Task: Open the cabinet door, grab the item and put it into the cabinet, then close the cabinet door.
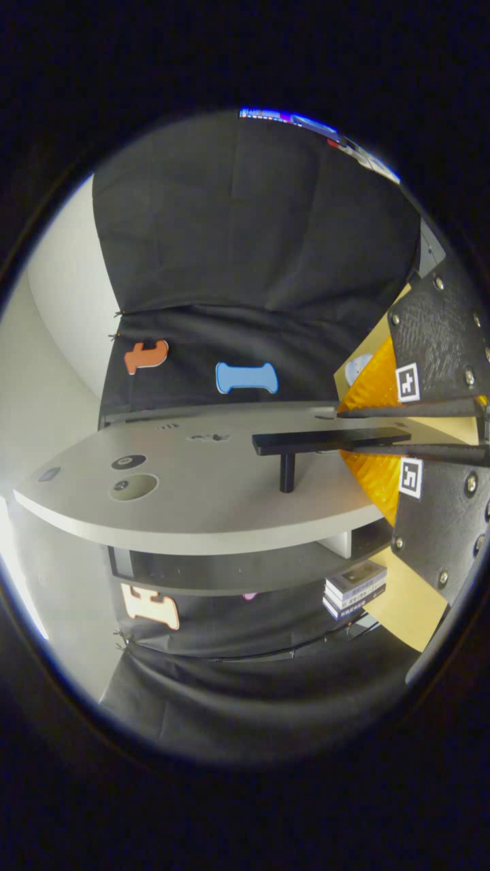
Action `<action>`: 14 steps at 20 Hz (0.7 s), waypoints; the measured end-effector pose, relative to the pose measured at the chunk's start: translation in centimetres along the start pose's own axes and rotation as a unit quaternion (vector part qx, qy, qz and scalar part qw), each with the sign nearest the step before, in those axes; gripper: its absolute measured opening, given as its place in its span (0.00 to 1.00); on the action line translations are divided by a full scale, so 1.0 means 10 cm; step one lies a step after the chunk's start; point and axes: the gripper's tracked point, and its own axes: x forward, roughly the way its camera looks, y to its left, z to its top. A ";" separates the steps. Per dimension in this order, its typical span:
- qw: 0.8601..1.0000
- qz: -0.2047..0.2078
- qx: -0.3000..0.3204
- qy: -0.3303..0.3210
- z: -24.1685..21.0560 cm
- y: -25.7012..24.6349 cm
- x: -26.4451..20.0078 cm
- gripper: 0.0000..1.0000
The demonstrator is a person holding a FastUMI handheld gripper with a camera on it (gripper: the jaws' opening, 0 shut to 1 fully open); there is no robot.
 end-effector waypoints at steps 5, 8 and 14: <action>1.000 0.016 -0.008 -0.001 -0.02 -0.31 0.05 0.13; 1.000 0.020 -0.003 0.000 0.00 -0.49 0.06 0.09; 1.000 0.026 0.005 0.000 -0.01 -0.77 0.11 0.09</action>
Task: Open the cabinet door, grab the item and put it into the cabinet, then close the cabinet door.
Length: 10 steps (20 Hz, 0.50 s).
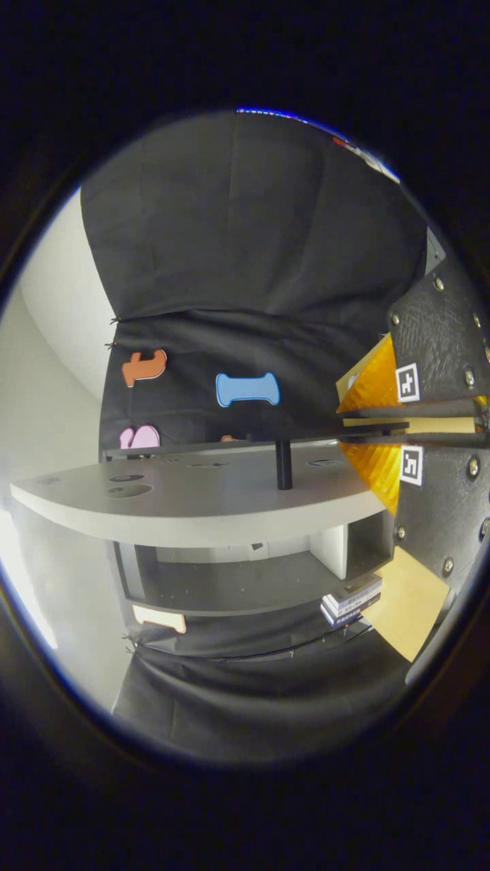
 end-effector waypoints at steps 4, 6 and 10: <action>1.000 0.001 -0.001 -0.001 -0.06 -0.15 -0.03 0.09; 1.000 0.006 0.003 0.001 -0.07 -0.19 -0.02 0.09; 1.000 0.012 0.001 0.001 -0.07 -0.26 -0.09 0.09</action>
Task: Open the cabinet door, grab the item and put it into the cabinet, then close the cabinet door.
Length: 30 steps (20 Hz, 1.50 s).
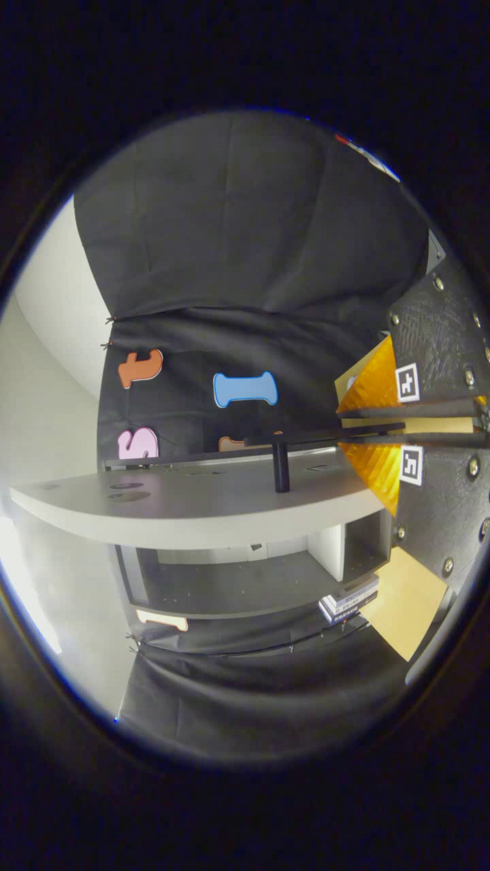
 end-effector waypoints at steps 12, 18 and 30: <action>0.999 -0.044 0.011 -0.010 0.07 -0.26 -0.43 0.09; 1.000 -0.026 0.010 -0.012 0.08 0.12 -0.60 0.09; 0.991 0.086 0.025 0.096 -1.32 1.74 -0.24 0.67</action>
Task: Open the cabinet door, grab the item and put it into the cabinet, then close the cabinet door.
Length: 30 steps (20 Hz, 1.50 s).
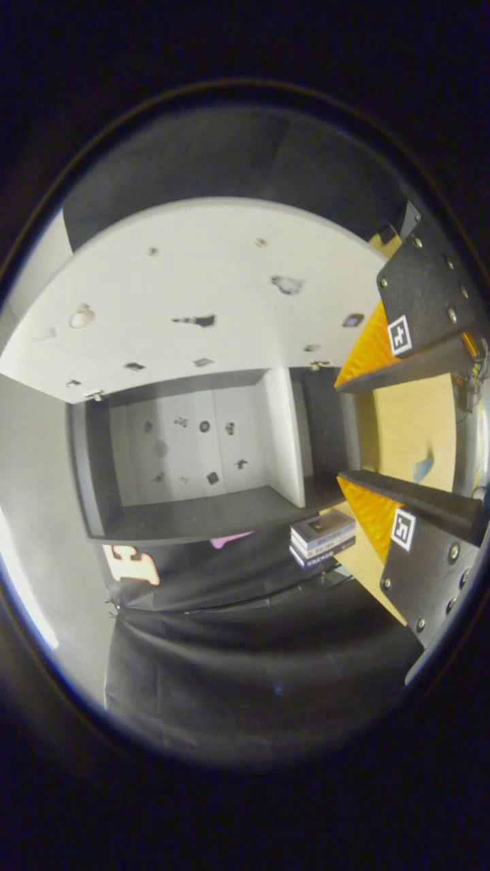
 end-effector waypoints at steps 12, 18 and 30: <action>0.987 0.003 -0.025 0.156 -1.98 0.64 0.93 0.75; 0.980 -0.015 -0.039 0.193 -2.41 0.56 1.09 0.75; 0.980 -0.024 -0.050 0.192 -2.81 0.42 1.39 0.61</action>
